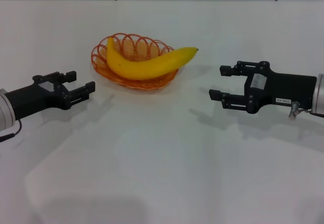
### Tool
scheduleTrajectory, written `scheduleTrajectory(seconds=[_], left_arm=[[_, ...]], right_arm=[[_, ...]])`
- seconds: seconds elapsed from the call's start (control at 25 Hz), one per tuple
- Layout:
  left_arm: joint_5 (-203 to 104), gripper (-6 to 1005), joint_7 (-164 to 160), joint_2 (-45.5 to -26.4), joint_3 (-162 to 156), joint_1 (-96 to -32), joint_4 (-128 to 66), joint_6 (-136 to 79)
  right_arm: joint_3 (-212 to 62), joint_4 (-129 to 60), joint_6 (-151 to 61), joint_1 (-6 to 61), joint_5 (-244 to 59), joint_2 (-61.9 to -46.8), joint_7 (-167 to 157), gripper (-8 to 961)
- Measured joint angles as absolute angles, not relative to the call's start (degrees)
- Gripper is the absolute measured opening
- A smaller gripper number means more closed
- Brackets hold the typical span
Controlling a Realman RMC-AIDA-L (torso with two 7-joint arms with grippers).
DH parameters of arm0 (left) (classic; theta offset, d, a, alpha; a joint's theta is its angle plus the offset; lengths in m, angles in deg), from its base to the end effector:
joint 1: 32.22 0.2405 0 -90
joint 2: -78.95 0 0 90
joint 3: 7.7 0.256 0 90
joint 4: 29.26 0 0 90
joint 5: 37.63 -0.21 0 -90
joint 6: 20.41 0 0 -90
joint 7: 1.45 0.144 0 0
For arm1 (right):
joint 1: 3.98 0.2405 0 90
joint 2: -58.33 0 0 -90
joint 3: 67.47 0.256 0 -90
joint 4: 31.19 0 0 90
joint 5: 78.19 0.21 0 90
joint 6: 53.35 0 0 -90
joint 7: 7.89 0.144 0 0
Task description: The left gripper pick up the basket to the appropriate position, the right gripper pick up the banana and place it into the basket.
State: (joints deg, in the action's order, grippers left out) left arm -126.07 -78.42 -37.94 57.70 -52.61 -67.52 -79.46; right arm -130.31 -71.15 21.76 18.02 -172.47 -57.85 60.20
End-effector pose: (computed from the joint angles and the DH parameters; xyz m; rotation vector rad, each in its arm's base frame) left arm -0.3082 0.3426 -0.0090 -2.3681 -0.7389 -0.5110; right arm 0.2798 0.3259 -0.0080 -2.6385 0.3877 0.5687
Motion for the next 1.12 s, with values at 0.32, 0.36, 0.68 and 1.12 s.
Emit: scheduleTrajectory(seconds=[0.32, 0.36, 0.68, 1.12], left_arm=[[-124.4, 651, -76.9, -37.88, 57.9, -53.0, -66.3, -79.5], [-124.4, 651, -76.9, -37.88, 57.9, -53.0, -66.3, -79.5], [-124.4, 651, -76.9, -37.85, 57.9, -53.1, -66.3, -79.5], [-124.3, 651, -76.9, -37.89, 57.9, -53.2, -66.3, -79.5]], right_arm=[[-130.0, -70.6, 19.6, 18.7, -172.4, -58.16, 59.9, 692], [-130.0, -70.3, 19.4, 18.9, -172.4, -58.19, 60.0, 692], [-130.0, -70.0, 19.3, 19.2, -172.2, -58.17, 60.5, 693], [-130.0, -69.4, 19.3, 19.4, -172.1, -58.23, 60.6, 693]])
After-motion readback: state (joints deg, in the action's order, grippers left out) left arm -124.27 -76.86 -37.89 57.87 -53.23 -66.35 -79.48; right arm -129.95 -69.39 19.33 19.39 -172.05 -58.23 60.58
